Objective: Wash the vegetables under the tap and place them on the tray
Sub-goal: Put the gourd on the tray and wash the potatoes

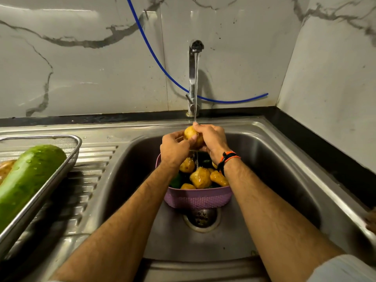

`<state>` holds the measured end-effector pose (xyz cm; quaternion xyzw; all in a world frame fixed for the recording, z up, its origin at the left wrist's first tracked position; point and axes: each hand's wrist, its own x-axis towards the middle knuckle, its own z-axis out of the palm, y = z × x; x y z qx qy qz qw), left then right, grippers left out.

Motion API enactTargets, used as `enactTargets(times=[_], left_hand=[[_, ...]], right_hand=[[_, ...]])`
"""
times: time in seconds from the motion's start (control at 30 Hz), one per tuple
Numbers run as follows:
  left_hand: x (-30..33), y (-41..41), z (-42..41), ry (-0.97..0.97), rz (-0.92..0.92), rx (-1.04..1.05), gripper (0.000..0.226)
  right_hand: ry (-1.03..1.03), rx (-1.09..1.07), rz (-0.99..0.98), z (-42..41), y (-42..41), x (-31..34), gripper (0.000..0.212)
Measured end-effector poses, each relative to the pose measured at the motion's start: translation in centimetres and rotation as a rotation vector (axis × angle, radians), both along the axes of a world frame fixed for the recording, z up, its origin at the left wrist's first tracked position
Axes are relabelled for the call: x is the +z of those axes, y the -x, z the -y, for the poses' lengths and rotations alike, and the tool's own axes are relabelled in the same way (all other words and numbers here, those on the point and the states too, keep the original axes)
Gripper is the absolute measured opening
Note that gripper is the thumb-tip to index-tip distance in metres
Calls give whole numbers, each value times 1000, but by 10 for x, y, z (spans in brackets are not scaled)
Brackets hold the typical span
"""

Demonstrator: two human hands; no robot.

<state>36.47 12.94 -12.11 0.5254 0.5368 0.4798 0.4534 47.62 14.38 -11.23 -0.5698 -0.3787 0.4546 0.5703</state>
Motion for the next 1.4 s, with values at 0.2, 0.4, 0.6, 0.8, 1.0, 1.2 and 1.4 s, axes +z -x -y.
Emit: enactTargets(times=[0.2,0.4,0.6,0.8,1.0,1.2,1.4], left_hand=[[0,-1,0,-14,49,177,40],[1,0,-3,123,339,135,13],[8,-2,4,244,490,-7,17],[12,-5,9,225,558,-61,27],[9,-9,12,142,536,-117,33],[2,-13,7,26,404,67,44],[8,-10,10,145,484,-93,51]], right_hand=[[-12,58,-5,0,6,-2,23],[-9,-52,-55,-2,3,-1,16],[-37,-27,-68,-2,10,3,19],[-11,-25,38,-1,24,2,36],[-77,-68,148,2,27,6,24],[-114,-96,220,0,37,4,24],[71,-112,69,1,27,14,24]])
